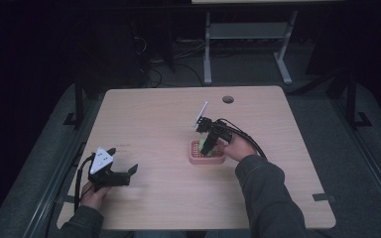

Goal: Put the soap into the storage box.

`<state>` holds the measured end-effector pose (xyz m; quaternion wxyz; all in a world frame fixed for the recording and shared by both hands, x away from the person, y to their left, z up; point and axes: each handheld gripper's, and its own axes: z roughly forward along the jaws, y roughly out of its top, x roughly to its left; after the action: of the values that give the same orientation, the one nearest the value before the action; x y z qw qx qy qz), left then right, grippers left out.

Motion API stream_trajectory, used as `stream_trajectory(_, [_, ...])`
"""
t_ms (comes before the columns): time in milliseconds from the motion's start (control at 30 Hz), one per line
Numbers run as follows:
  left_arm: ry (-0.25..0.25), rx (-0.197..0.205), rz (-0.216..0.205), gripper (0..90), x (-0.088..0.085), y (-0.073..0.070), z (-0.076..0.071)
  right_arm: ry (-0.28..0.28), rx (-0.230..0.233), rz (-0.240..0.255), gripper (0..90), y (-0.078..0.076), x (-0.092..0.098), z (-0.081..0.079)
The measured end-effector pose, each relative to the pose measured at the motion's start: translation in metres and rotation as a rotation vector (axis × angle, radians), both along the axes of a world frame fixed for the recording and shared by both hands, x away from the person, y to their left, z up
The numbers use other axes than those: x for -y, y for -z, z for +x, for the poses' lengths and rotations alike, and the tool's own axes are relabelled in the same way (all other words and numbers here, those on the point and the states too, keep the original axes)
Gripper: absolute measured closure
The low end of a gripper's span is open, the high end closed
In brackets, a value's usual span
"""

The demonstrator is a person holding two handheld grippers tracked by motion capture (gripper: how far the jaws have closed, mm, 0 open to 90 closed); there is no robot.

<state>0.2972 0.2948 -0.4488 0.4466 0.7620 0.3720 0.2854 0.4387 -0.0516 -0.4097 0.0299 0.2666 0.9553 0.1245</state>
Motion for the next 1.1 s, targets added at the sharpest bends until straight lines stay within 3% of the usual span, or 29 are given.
stream_trajectory(767, [-0.003, 0.004, -0.002, 0.0, 0.000, 0.000, 0.001, 0.012, -0.003, 0.053, 24.7, -0.008, 0.009, -0.001])
stream_trajectory(867, [-0.003, 0.002, -0.002, 0.0, 0.000, 0.000, 0.000, 0.013, 0.025, 0.066, 25.2, -0.009, 0.010, -0.002])
stream_trajectory(1100, [0.001, 0.003, 0.002, 0.0, 0.001, 0.000, 0.000, 0.025, 0.013, 0.081, 25.1, -0.009, 0.013, -0.003])
